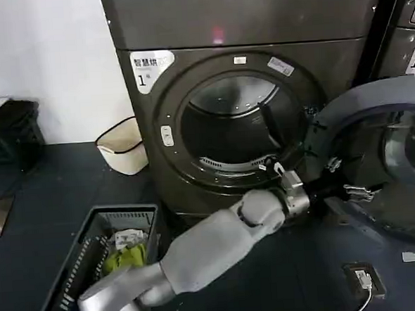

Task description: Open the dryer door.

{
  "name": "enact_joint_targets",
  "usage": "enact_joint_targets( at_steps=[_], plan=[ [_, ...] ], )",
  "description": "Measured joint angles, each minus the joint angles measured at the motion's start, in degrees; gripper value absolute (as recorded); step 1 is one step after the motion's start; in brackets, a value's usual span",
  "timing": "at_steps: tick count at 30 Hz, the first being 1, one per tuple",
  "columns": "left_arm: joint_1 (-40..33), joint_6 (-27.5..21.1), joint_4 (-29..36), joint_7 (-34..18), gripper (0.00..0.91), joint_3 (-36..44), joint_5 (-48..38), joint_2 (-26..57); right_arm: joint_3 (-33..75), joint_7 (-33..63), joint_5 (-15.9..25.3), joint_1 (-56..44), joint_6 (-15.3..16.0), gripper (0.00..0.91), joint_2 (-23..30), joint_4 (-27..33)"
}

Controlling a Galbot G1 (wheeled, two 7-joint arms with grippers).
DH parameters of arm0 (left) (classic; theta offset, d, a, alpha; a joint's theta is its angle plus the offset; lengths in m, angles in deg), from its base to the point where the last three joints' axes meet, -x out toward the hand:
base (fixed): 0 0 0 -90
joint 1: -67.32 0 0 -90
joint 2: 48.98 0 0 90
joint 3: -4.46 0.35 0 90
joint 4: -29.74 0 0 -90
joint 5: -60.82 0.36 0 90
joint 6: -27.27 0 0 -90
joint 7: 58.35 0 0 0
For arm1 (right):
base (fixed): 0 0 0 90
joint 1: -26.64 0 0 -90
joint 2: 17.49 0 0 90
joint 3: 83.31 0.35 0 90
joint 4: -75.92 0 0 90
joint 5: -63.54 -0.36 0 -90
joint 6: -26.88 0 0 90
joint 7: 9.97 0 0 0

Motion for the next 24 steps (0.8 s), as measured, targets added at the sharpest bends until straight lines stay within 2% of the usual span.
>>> enact_joint_targets(
  at_steps=[7,14,18,24],
  plan=[
    [1.7,3.1,5.0,0.1,0.907,-0.1,-4.2,6.3,2.0,1.8,-0.3,0.3,-1.8,0.907,-0.4,0.5],
    [4.1,3.6,13.4,-3.0,0.907,0.0,-3.6,15.8,3.8,3.6,-0.2,0.4,-1.7,0.907,-1.0,1.6],
    [5.5,2.3,19.2,-4.2,0.907,-0.6,-3.4,23.2,4.8,6.0,-0.1,0.6,-1.3,0.907,-1.9,2.6],
    [9.6,-3.1,26.6,-7.8,0.907,-3.7,1.5,34.3,6.3,7.1,-0.1,0.9,-1.9,0.907,-3.2,3.5]
  ],
)
